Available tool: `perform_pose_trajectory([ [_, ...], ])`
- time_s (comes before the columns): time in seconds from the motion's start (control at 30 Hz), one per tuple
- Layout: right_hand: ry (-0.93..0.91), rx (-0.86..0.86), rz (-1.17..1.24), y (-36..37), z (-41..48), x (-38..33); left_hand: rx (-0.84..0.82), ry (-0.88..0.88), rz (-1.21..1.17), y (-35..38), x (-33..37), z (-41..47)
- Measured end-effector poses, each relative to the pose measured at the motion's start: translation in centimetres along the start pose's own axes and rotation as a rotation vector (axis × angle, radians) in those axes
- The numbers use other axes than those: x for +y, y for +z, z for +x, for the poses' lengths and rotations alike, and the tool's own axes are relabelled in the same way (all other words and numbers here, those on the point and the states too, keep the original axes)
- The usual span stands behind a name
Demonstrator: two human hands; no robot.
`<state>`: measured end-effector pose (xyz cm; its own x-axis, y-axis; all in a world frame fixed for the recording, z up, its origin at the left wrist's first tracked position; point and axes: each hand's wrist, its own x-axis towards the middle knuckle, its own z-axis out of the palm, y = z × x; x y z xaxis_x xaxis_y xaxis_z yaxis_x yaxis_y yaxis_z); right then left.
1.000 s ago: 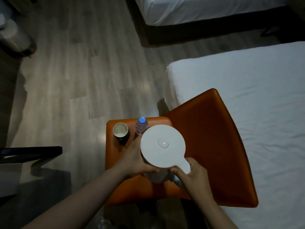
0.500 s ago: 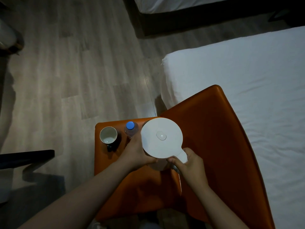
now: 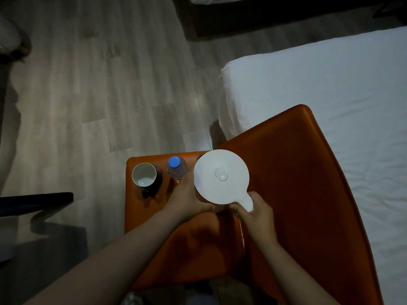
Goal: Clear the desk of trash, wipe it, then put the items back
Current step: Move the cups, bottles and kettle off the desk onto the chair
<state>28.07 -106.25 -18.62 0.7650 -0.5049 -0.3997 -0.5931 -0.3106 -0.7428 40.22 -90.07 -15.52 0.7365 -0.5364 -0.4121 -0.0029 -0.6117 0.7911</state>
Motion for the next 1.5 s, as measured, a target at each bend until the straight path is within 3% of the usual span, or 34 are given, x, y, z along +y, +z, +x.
perform_pose_trajectory([
  [0.33,0.037,-0.07,-0.114,0.0,-1.7,1.4,-0.095,-0.077,0.108,0.3,-0.6,-2.3],
  [0.67,-0.027,-0.095,-0.69,-2.6,-4.9,-3.1,-0.205,-0.156,0.434,-2.5,0.3,-8.1],
  [0.83,-0.113,-0.228,-0.707,-2.7,-8.3,-6.8,-0.188,-0.167,0.483,-5.4,0.7,-12.4],
  [1.17,-0.458,-0.362,-0.766,6.2,-17.5,-19.1,0.024,-0.239,0.335,-15.4,-2.7,-26.9],
  [1.5,-0.812,-0.562,-0.856,23.3,-29.1,-31.7,0.332,-0.437,0.278,-27.1,-13.4,-45.7],
])
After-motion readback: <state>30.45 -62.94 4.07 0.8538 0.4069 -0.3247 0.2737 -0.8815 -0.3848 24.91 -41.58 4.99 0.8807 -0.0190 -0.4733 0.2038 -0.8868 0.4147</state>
